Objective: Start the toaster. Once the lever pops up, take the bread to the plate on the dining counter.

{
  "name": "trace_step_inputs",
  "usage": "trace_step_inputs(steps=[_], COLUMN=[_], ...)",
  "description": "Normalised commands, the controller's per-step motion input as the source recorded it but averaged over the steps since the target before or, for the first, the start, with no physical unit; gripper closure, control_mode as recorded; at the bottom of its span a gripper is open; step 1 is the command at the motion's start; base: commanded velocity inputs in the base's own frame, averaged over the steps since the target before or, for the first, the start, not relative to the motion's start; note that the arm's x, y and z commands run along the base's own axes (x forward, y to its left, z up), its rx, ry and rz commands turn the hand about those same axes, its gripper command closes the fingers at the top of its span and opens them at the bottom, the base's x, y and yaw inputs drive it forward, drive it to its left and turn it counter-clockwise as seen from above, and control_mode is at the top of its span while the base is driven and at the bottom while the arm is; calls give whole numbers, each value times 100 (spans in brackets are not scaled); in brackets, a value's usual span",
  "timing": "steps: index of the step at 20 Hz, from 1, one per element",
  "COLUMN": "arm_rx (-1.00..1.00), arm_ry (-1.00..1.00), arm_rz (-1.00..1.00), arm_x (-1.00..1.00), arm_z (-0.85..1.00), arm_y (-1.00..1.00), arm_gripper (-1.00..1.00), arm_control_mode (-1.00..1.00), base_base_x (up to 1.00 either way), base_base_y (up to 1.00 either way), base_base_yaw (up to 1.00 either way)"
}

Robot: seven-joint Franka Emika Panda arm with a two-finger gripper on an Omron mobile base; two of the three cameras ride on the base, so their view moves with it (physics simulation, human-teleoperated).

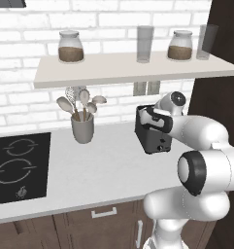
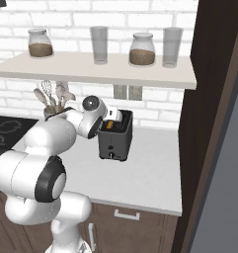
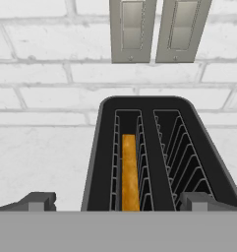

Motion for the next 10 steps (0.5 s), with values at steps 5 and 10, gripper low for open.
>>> trace_step_inputs(steps=[5, 10], arm_rx=[0, 0], arm_ry=[0, 0], arm_rz=[0, 0], arm_x=[0, 0], arm_z=[0, 0], arm_y=[0, 0], arm_gripper=[-100, -100], arm_control_mode=[-100, -100], base_base_x=[0, 0], base_base_y=[0, 0], base_base_yaw=[0, 0])
